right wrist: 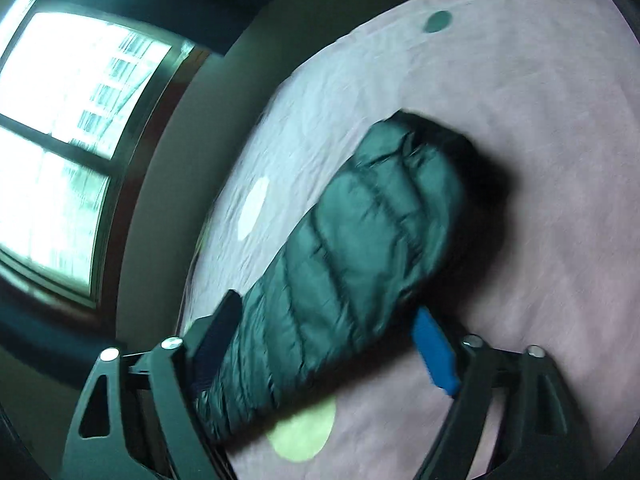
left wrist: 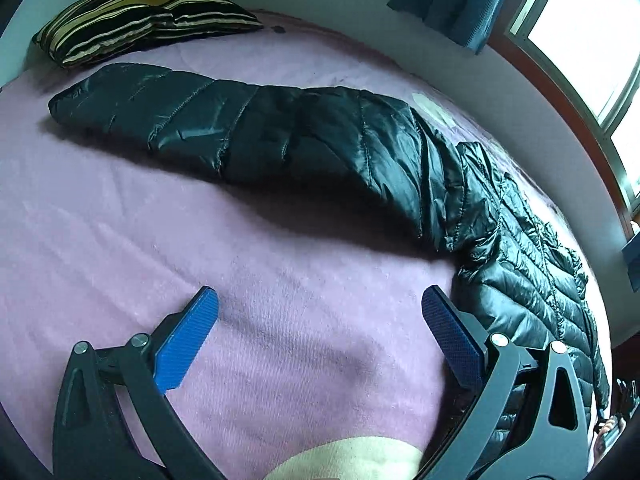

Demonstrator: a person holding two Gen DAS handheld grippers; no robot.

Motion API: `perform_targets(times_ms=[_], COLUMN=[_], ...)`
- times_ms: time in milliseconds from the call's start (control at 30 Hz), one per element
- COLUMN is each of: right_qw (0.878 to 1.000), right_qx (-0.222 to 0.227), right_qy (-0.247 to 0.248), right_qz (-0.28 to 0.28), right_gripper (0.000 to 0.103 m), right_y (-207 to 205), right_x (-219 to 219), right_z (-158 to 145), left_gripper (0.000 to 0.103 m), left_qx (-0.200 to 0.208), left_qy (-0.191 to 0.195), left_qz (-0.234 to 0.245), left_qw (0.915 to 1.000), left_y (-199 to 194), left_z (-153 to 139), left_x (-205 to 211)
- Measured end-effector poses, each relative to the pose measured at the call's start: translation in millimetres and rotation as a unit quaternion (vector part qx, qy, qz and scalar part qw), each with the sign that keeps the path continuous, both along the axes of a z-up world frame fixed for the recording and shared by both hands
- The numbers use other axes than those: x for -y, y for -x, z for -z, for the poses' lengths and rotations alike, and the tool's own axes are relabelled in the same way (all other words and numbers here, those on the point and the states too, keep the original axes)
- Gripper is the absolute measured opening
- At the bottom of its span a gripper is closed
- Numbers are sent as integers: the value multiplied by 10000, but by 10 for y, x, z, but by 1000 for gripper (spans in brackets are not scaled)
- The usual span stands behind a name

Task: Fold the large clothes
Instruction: 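Grasp the jacket sleeve cuff with the right gripper and lift it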

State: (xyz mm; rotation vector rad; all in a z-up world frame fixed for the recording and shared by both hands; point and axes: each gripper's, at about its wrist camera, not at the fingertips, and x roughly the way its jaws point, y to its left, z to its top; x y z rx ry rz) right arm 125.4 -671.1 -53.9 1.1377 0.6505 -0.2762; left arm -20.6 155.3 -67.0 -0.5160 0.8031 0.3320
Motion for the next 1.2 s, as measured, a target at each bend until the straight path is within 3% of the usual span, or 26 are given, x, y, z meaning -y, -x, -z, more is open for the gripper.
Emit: perform_targets(times_ms=[100,167,333,467,567,900,1000,1200], right_qw=[9991,9978,9982,9980,9983,9896,9806,9556], right_qx=[-11,113,88,-247,-133,554,823,1104], right_qy=[-157,-288,-62,146,128,1330,1701,2207], right_qz=[388,579,585,568,544,-42,-514,-1610], right_gripper=[54,54,51,20,11,7,6,6], right_y=[41,61,-14,-125,-15,-63,-216,-621], right_x=[213,312,400,353,362,-172,-558,-1509], right_z=[112,142,130,158,177,-688,-1000,-1274], left_gripper=[101,101,101,101,101,101,101,101], left_qx=[-58,-60,-77,-92,-111,-141,-164,-98], left_qy=[-40,-48,-46,-46,-64,-76,-100,-47], left_qz=[3,3,2,2,5,-3,-3,-16], left_qw=[10000,10000,10000,9999,9999,9999,9998,9999], left_y=[-12,-14,-14,-14,-19,-26,-28,-12], left_z=[3,1,7,18,27,36,36,33], left_x=[15,15,5,5,6,12,18,9])
